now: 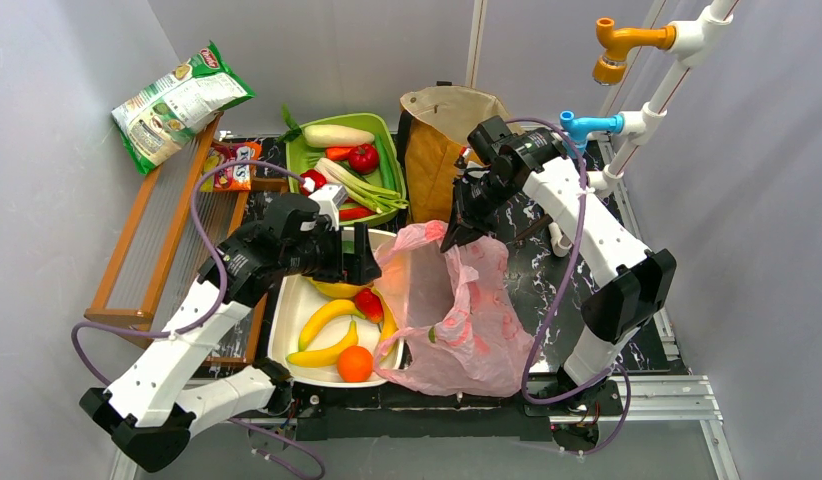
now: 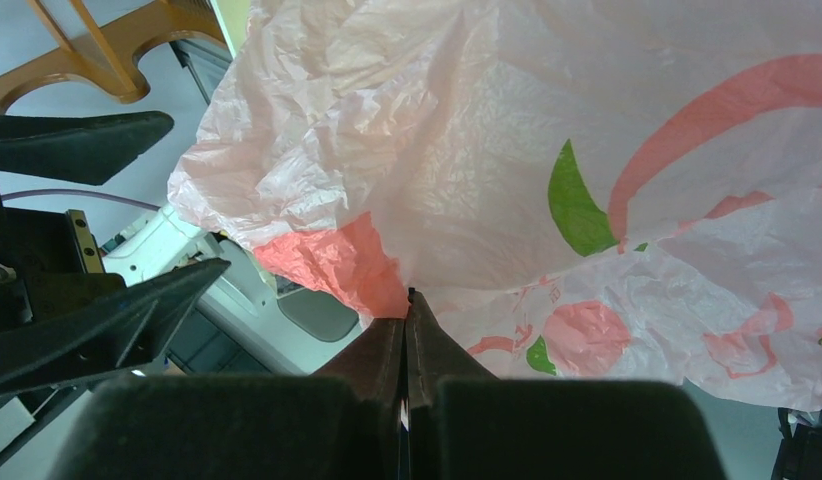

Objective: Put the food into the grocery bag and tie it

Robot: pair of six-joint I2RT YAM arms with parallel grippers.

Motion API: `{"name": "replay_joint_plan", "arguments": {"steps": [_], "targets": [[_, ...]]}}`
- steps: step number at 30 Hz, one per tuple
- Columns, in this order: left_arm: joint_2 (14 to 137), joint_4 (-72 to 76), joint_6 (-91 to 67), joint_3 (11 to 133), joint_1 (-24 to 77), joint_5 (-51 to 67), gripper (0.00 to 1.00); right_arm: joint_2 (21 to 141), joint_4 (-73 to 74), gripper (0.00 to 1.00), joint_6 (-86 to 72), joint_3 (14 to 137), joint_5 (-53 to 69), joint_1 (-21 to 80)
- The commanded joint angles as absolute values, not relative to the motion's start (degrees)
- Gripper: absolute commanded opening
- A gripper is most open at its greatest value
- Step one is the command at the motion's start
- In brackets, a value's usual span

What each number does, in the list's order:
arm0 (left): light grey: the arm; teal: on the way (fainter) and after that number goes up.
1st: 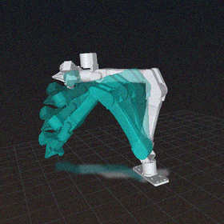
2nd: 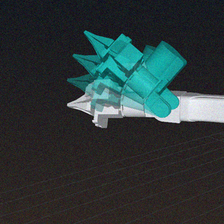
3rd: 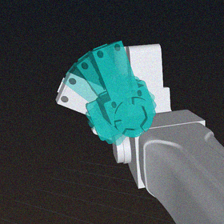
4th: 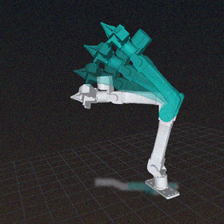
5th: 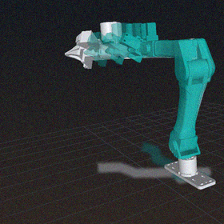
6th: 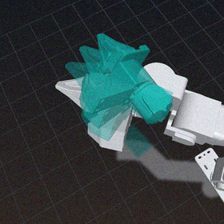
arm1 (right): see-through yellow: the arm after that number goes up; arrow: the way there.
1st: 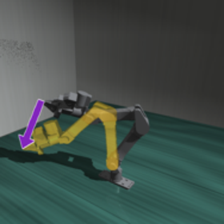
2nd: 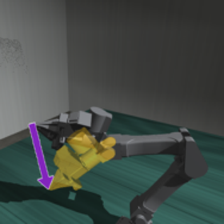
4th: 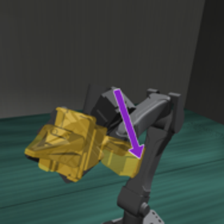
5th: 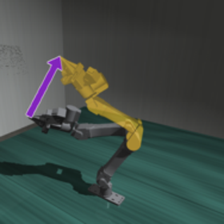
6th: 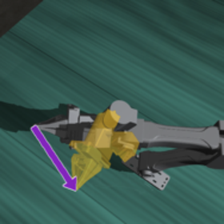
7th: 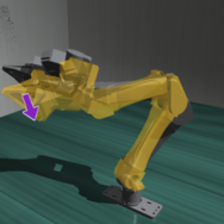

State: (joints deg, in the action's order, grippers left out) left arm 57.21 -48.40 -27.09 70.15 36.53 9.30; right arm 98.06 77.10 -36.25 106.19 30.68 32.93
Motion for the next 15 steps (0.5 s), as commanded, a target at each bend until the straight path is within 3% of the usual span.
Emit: {"name": "replay_joint_plan", "arguments": {"steps": [1,15], "targets": [[54.6,-52.4,-26.7,69.8,36.7,3.7,0.98,95.6,76.3,0.01,-36.1,105.6,31.2,32.2],[52.4,-58.9,-25.0,65.5,36.7,-3.5,0.98,92.4,70.7,0.01,-39.1,99.0,31.6,32.2]]}}
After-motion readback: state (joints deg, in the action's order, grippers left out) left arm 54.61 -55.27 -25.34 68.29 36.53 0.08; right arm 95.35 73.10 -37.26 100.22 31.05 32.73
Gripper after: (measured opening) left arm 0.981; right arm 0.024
